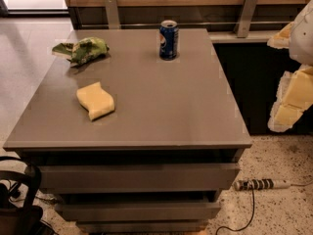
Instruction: Knock pepsi can over
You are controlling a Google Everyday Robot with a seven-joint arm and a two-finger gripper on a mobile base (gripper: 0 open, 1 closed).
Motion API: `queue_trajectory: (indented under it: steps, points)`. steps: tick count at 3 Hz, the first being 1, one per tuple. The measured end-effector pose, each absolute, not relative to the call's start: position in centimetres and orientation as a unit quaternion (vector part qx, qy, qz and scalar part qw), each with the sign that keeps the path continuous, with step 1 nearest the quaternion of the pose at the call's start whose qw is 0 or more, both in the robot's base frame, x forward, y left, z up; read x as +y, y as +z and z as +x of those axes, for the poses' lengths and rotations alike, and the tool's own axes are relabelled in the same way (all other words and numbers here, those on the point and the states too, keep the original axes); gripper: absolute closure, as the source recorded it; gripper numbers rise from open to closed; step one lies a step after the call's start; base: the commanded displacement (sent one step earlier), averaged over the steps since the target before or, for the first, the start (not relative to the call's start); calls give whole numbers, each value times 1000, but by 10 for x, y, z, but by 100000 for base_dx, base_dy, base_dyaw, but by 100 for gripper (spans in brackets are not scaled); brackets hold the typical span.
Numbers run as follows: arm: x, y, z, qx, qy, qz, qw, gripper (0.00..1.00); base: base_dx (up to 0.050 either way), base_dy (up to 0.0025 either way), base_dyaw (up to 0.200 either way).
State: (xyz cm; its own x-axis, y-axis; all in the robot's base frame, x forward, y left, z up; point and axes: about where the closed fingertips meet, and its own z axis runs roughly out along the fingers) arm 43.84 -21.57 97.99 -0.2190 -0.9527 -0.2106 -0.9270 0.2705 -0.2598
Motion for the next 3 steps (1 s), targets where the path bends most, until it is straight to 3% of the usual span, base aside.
queue_trajectory:
  steps: [1,3]
  points:
    - [-216,980,438,780,-39,-603,165,0,5000,0,-6]
    - [-219,983,450,782,-44,-595,180,0,0,0,0]
